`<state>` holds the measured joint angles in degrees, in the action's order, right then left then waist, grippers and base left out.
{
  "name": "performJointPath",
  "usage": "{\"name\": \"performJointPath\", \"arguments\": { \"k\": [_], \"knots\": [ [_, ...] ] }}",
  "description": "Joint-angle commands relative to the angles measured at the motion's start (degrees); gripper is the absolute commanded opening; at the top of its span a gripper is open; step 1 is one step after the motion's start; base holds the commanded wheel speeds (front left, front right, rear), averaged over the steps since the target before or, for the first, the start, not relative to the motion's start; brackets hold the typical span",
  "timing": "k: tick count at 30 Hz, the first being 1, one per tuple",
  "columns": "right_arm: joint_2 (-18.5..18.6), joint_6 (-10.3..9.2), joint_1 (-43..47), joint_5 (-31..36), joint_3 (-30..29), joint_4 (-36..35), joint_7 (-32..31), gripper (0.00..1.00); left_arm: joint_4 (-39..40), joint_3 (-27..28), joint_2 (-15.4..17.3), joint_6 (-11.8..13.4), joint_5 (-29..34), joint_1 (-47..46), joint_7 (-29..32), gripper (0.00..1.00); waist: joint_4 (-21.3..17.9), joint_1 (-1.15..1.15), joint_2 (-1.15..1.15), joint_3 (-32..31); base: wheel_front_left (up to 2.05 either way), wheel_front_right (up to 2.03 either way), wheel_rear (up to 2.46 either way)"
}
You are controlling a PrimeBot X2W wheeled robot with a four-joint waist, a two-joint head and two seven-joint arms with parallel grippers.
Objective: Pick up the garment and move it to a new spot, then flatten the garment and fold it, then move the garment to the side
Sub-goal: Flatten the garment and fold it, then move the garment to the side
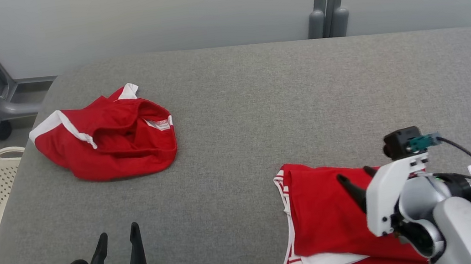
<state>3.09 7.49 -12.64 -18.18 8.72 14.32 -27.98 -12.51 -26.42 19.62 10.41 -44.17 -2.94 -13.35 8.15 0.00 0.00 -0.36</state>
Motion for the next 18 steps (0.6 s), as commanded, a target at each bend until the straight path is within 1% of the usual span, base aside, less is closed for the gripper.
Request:
{"name": "performJointPath", "arguments": {
  "k": [1, 4, 8, 13, 15, 18],
  "knots": [
    [0.2, -0.01, 1.6, 1.6, -3.5, -2.1, -1.5, 1.00, 0.3, 0.1, 0.5, 0.3, -0.3, 0.6, -0.1, 1.00, -0.5, 0.00, 0.00, 0.0, 0.00, 0.00, 0.00],
    [0.0, -0.01, 3.5, 3.4, -9.5, -5.9, -4.2, 1.00, 0.4, 0.1, 0.5, 0.3, -0.3, 0.5, -0.1, 1.00, -1.1, 0.00, 0.00, 0.1, 0.00, 0.00, 0.00],
    [-0.1, -0.01, 6.0, 4.2, -15.3, -9.3, -7.4, 1.00, 0.6, -0.2, 0.5, 0.2, -0.2, 0.1, -0.1, 1.00, -1.8, 0.00, 0.00, 0.6, 0.00, 0.00, 0.00],
    [-0.1, -0.01, 7.9, 3.5, -19.6, -10.2, -8.9, 1.00, 0.7, -0.2, 0.5, 0.1, -0.2, -0.9, -0.1, 1.00, -2.5, 0.00, 0.00, 1.8, 0.00, 0.00, 0.00],
    [-0.2, -0.01, 7.6, 1.7, -20.6, -8.9, -8.9, 1.00, 0.7, 0.0, 0.5, 0.1, -0.1, -1.3, -0.2, 1.00, -2.8, 0.00, 0.00, 2.5, 0.00, 0.00, 0.00],
    [-0.1, -0.01, 7.2, 2.4, -21.2, -7.7, -8.9, 1.00, 0.8, 0.1, 0.6, 0.0, 0.1, -1.7, -0.3, 1.00, -3.0, 0.00, 0.00, 3.2, 0.00, 0.00, 0.00]
  ]
}}
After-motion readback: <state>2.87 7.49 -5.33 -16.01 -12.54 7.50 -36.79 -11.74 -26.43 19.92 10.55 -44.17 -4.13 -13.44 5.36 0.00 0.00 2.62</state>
